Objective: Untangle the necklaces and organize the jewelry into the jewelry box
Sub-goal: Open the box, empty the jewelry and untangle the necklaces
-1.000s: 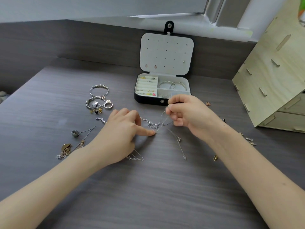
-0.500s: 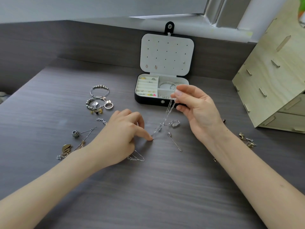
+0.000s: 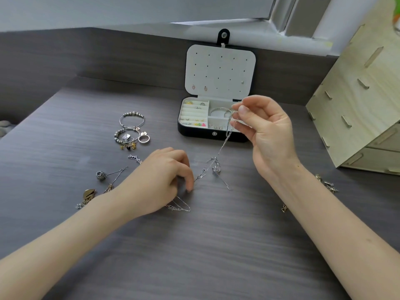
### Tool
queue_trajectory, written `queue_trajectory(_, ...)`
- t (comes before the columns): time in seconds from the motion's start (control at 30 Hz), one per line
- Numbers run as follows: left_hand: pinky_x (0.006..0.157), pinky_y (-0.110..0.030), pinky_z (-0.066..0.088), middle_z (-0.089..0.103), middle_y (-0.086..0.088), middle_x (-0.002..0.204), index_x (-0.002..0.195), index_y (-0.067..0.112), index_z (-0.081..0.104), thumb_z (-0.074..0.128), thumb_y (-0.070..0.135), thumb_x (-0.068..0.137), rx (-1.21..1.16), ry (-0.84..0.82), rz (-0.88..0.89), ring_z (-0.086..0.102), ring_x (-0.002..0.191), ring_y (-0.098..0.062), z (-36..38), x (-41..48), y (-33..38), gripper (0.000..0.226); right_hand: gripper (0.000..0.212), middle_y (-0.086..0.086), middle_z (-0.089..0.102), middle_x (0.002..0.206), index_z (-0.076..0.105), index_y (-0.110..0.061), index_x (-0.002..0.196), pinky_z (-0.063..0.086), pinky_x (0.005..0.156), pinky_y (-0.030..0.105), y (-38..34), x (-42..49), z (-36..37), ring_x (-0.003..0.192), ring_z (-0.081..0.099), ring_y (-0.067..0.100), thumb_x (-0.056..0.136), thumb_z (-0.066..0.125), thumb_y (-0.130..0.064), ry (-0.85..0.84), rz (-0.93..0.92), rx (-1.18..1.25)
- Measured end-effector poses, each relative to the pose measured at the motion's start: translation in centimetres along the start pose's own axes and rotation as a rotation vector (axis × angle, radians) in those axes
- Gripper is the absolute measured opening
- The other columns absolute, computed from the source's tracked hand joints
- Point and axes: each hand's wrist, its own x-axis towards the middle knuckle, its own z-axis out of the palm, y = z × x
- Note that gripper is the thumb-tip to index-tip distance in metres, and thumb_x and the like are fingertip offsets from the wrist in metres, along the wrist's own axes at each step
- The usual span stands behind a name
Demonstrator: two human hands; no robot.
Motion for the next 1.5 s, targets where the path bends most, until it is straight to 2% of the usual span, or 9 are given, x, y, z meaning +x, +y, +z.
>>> queue_trajectory(0.1, 0.068, -0.014, 0.030, 0.059, 0.006, 0.081, 0.061, 0.024, 0.069, 0.033, 0.002, 0.056, -0.035, -0.032, -0.040, 0.049, 0.075, -0.016, -0.2, 0.1, 0.0, 0.042, 0.022, 0.001, 0.064, 0.076, 0.060, -0.013, 0.083, 0.053, 0.064, 0.023, -0.7, 0.3, -0.2, 0.064, 0.059, 0.010, 0.089, 0.053, 0.007, 0.010, -0.004, -0.045)
queue_trajectory(0.23, 0.068, -0.012, 0.031, 0.059, 0.004, 0.084, 0.059, 0.024, 0.068, 0.033, 0.006, 0.058, -0.023, -0.055, -0.072, 0.051, 0.079, -0.017, -0.5, 0.4, 0.0, 0.039, 0.020, 0.001, 0.066, 0.081, 0.060, -0.013, 0.085, 0.050, 0.059, 0.021, -1.3, 0.3, -0.6, 0.065, 0.057, 0.009, 0.088, 0.055, 0.006, -0.014, -0.037, -0.110)
queue_trajectory(0.53, 0.072, -0.031, 0.040, 0.055, 0.002, 0.088, 0.064, 0.022, 0.059, 0.049, -0.001, 0.070, 0.060, -0.014, -0.179, 0.053, 0.087, -0.023, -0.5, 2.5, 1.6, 0.025, 0.022, -0.001, 0.068, 0.079, 0.063, -0.011, 0.083, 0.052, 0.061, 0.022, -2.1, -1.3, -1.9, 0.071, 0.060, 0.009, 0.084, 0.059, 0.011, -0.114, -0.127, -0.298)
queue_trajectory(0.7, 0.074, -0.028, 0.038, 0.056, 0.003, 0.093, 0.087, 0.019, 0.068, 0.056, 0.013, 0.079, 0.015, -0.007, -0.144, 0.052, 0.090, -0.018, 0.7, 4.1, 2.9, 0.015, 0.023, 0.001, 0.065, 0.075, 0.063, -0.009, 0.083, 0.053, 0.058, 0.026, -2.5, -2.7, -2.9, 0.065, 0.059, 0.011, 0.082, 0.058, 0.014, -0.159, -0.091, -0.298)
queue_trajectory(0.87, 0.075, -0.027, 0.042, 0.055, 0.004, 0.088, 0.090, 0.018, 0.068, 0.068, 0.031, 0.081, -0.014, -0.043, -0.094, 0.054, 0.083, -0.015, 2.2, 5.2, 4.0, 0.015, 0.026, 0.005, 0.060, 0.072, 0.064, -0.009, 0.083, 0.053, 0.055, 0.027, -2.4, -4.2, -4.0, 0.061, 0.057, 0.012, 0.079, 0.060, 0.016, -0.190, -0.062, -0.330)
queue_trajectory(1.0, 0.071, -0.026, 0.040, 0.048, 0.008, 0.080, 0.086, 0.018, 0.065, 0.066, 0.035, 0.083, -0.033, -0.033, -0.107, 0.049, 0.076, -0.012, 2.9, 5.5, 4.4, 0.017, 0.018, -0.001, 0.060, 0.068, 0.066, -0.013, 0.081, 0.051, 0.062, 0.025, -2.8, -5.3, -5.1, 0.065, 0.055, 0.016, 0.070, 0.064, 0.002, -0.265, -0.044, -0.320)
queue_trajectory(1.13, 0.064, -0.027, 0.033, 0.053, 0.007, 0.079, 0.083, 0.019, 0.061, 0.056, 0.043, 0.089, -0.022, -0.026, -0.218, 0.049, 0.077, -0.013, 3.0, 6.1, 4.9, 0.025, 0.018, -0.002, 0.063, 0.070, 0.068, -0.016, 0.076, 0.051, 0.072, 0.027, -3.3, -6.0, -6.0, 0.071, 0.057, 0.016, 0.069, 0.066, 0.000, -0.357, 0.022, -0.306)
queue_trajectory(1.27, 0.064, -0.026, 0.032, 0.057, 0.008, 0.081, 0.083, 0.020, 0.061, 0.063, 0.046, 0.082, -0.012, -0.034, -0.325, 0.051, 0.081, -0.013, 3.3, 6.9, 5.6, 0.026, 0.014, 0.000, 0.068, 0.071, 0.068, -0.011, 0.076, 0.051, 0.072, 0.021, -3.9, -6.6, -6.5, 0.072, 0.063, 0.013, 0.070, 0.066, 0.001, -0.472, 0.075, -0.345)
queue_trajectory(1.5, 0.064, -0.025, 0.038, 0.059, 0.010, 0.071, 0.076, 0.019, 0.062, 0.071, 0.028, 0.077, -0.158, -0.089, -0.417, 0.055, 0.076, -0.015, 3.1, 7.5, 6.3, 0.013, 0.028, 0.000, 0.072, 0.073, 0.072, -0.018, 0.097, 0.050, 0.076, 0.016, -4.2, -7.4, -7.2, 0.075, 0.069, 0.011, 0.082, 0.066, 0.005, -0.694, 0.043, -0.839)
